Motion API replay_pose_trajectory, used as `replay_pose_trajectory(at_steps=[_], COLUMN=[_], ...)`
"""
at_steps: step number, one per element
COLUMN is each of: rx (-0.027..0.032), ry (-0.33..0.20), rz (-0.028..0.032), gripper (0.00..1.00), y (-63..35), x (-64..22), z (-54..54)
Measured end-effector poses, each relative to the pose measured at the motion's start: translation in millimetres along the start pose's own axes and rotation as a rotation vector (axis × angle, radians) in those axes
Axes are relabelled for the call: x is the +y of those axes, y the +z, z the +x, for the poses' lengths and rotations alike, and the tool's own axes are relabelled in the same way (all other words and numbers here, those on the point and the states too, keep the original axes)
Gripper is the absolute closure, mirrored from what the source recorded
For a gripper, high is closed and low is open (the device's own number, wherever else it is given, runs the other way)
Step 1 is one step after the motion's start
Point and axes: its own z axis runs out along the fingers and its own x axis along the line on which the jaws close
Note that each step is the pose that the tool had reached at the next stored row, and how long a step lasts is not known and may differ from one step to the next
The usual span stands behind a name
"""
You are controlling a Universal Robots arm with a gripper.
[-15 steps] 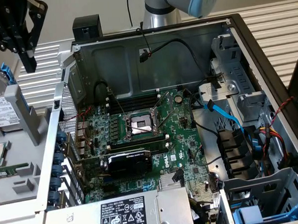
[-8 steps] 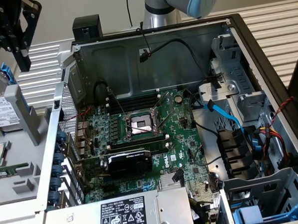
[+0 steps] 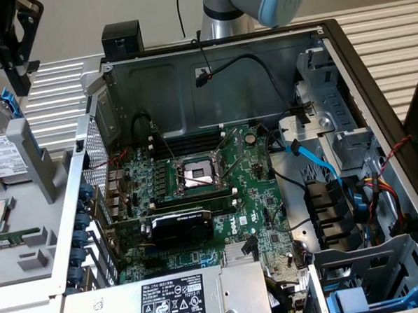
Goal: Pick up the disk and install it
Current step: 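Reach for the disk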
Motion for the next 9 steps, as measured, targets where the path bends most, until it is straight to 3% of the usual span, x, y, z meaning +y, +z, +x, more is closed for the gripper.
replay_pose_trajectory(at_steps=[9], rx=[0.0155], ry=[-0.001], rz=[0.0008], gripper=[0.89], y=[0.8], x=[-0.9], z=[17.7])
